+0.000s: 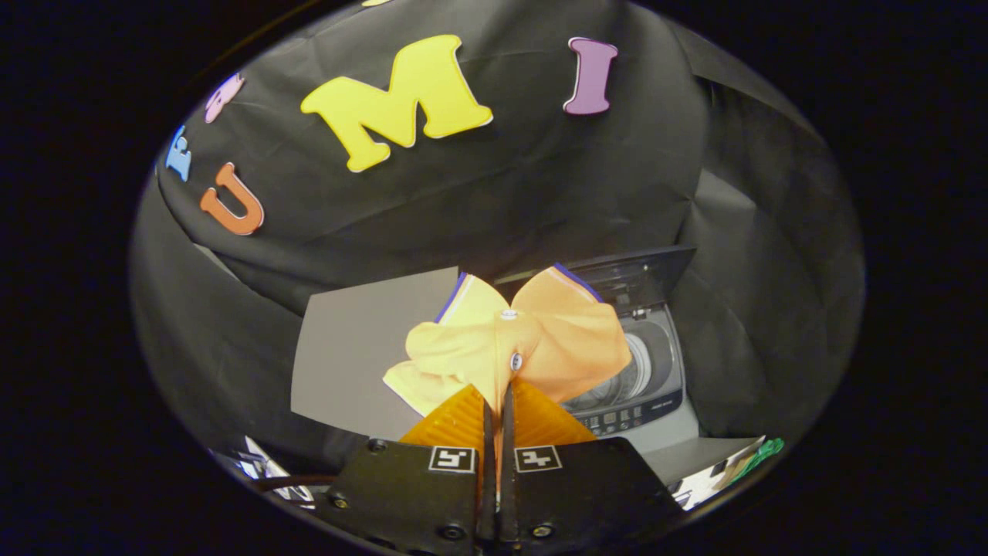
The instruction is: Put the clothes into the washing machine and then close the washing machine lid.
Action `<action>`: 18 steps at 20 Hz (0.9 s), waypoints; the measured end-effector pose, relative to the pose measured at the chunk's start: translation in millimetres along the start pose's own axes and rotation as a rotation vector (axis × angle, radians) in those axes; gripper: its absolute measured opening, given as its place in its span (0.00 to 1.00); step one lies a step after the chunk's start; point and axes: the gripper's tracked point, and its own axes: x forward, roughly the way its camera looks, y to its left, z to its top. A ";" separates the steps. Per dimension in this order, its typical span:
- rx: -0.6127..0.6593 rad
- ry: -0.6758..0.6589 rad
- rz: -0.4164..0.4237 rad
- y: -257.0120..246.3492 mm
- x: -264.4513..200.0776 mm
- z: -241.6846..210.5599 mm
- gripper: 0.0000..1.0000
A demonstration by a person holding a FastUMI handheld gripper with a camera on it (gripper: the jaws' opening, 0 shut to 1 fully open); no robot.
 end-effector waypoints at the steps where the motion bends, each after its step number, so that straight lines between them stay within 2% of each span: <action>1: -0.003 -0.011 0.001 -8.7 -1.5 6.7 0.06; 7: -0.061 -0.078 -0.024 -56.3 -7.1 32.6 0.05; 14: -0.033 -0.097 0.034 -82.8 15.2 29.4 0.06; 18: 0.025 -0.084 0.070 -96.1 39.5 16.3 0.06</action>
